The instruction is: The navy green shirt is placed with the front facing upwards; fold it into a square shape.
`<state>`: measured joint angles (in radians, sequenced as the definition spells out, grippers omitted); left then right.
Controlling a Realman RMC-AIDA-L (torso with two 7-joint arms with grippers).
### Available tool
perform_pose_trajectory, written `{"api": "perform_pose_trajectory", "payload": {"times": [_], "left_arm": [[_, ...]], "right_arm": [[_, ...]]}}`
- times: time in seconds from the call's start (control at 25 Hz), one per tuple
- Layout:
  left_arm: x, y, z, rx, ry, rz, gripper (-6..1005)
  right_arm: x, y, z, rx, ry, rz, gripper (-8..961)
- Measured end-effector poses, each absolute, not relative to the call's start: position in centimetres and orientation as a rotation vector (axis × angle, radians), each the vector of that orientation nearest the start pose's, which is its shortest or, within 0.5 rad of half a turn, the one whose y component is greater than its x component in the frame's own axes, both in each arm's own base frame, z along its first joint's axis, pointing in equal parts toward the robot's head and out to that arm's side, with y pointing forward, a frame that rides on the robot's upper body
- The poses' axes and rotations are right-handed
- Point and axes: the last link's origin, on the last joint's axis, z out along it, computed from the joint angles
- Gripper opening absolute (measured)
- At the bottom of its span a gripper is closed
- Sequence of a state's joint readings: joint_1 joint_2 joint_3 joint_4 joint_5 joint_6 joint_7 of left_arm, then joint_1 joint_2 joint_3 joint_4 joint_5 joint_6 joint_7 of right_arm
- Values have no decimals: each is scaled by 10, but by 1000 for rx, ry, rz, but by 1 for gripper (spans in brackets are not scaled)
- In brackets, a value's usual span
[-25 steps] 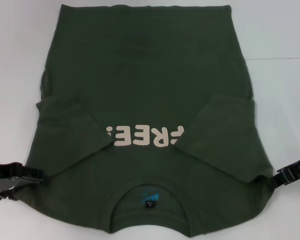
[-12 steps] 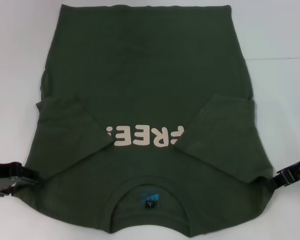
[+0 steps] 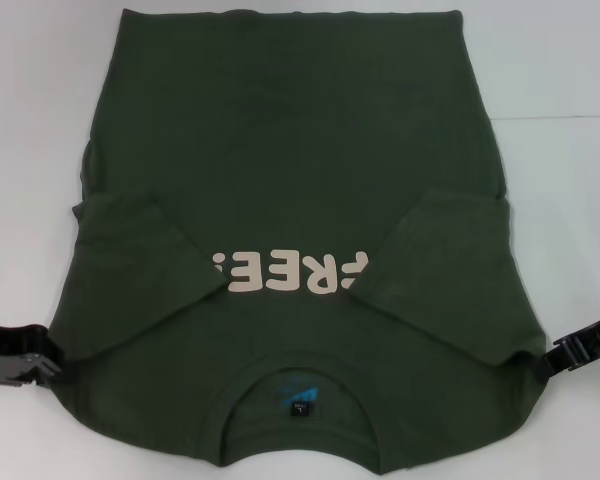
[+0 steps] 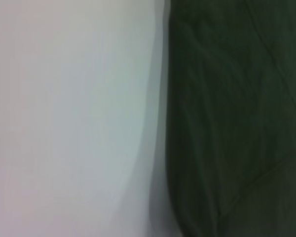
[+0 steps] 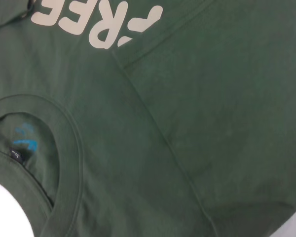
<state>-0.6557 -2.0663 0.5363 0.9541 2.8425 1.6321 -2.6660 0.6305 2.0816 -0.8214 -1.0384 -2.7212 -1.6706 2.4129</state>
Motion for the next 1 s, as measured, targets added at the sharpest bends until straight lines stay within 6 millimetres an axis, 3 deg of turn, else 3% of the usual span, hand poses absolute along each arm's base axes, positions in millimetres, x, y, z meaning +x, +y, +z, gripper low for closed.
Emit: {"api": "perform_pose_trajectory", "payload": {"times": [0.28, 0.52, 0.68, 1.0], "left_arm": [[-308, 340, 55, 2449, 2473, -163, 119], [-306, 339, 51, 2541, 2357, -116, 93], [-304, 336, 48, 2661, 2171, 9, 91], [-319, 320, 49, 2862, 1881, 228, 86]], "right_arm": [[272, 341, 35, -2436, 1530, -331, 36], [273, 340, 37, -2453, 1531, -259, 36], [280, 334, 45, -2473, 1521, -127, 37], [309, 307, 60, -2483, 1431, 171, 37]]}}
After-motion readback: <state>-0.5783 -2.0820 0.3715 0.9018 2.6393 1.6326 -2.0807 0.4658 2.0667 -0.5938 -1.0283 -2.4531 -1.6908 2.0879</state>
